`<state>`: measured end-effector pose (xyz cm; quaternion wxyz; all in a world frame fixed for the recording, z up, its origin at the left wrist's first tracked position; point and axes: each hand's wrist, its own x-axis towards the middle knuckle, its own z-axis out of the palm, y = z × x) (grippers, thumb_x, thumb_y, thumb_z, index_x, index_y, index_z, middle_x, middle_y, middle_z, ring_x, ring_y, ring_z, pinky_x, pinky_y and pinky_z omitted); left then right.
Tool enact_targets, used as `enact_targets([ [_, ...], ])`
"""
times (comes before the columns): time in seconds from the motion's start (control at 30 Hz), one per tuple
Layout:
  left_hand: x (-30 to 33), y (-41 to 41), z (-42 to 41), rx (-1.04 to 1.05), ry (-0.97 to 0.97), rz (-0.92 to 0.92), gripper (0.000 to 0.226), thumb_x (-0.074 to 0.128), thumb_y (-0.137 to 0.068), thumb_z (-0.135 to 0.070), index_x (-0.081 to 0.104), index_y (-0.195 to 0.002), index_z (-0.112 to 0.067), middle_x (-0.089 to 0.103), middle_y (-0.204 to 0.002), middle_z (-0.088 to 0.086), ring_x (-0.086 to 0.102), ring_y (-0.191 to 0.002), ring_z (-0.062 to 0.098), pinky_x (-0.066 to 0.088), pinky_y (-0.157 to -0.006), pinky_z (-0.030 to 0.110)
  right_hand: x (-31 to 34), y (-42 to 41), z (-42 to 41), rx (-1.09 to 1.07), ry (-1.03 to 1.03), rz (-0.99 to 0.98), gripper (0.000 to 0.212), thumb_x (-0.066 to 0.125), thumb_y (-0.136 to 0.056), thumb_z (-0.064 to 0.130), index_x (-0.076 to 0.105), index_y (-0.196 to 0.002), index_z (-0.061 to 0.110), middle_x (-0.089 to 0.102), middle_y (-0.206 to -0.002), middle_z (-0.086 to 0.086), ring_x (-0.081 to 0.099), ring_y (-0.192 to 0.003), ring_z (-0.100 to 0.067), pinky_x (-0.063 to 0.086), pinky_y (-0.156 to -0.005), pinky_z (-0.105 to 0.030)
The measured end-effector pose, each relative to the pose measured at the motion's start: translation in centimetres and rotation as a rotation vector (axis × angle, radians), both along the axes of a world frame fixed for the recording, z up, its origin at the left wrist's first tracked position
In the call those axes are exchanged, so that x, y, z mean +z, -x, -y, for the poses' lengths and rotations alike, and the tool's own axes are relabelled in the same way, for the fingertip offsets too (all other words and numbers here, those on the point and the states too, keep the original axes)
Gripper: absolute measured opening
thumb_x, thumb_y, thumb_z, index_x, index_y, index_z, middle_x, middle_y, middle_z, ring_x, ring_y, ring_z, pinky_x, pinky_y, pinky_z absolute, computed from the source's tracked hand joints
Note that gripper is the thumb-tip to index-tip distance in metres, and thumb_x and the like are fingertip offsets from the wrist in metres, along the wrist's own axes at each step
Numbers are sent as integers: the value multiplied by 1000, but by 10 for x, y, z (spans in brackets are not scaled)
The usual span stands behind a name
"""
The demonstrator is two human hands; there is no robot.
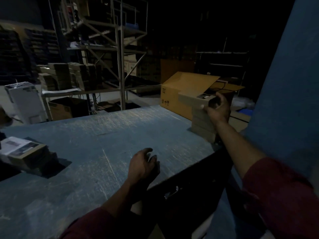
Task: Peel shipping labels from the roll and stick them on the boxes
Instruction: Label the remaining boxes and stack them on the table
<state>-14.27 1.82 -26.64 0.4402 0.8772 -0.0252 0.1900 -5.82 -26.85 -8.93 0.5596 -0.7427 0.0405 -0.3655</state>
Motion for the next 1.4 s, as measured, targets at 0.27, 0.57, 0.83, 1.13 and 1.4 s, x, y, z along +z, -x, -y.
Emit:
enact_targets([
  [0.27, 38, 60, -98, -20, 490, 86, 104, 95, -74, -19, 35, -157, -34, 52, -144, -2, 57, -128, 18, 54, -87, 25, -54, 89, -124, 647, -54, -4, 80, 87, -76, -4, 56, -137, 38, 58, -145, 12, 54, -135, -3, 51, -105, -25],
  [0.57, 45, 201, -268, 187, 430, 149, 93, 97, -61, -5, 56, -142, -25, 68, -129, -3, 67, -119, 15, 59, -82, 20, -123, 150, -308, 1141, -4, -199, 94, 99, -53, 16, 57, -137, 28, 64, -140, 12, 57, -134, -8, 51, -106, -29],
  [0.83, 17, 300, -339, 471, 160, -33, 100, 102, -60, -30, 57, -149, -20, 64, -137, -3, 59, -123, 5, 52, -99, 16, -156, 183, -398, 1289, 332, -270, 92, 86, -69, -15, 52, -146, 24, 64, -133, 15, 60, -123, 8, 54, -96, -16],
  [1.13, 9, 313, -343, 506, 88, -122, 114, 95, -59, -60, 45, -156, -31, 61, -144, 2, 61, -130, 20, 56, -105, 40, -148, 197, -410, 1201, 559, -317, 99, 92, -73, 9, 43, -157, 25, 53, -151, -3, 51, -137, -20, 47, -105, -30],
  [1.4, -51, 452, -371, 1197, 505, 466, 9, 80, -90, -24, 77, -82, -30, 74, -73, -7, 67, -69, 13, 54, -66, 35, -162, 379, -433, 1196, 94, 206, 17, 74, -85, 6, 67, -100, 8, 70, -94, 8, 68, -84, 0, 53, -75, -16],
])
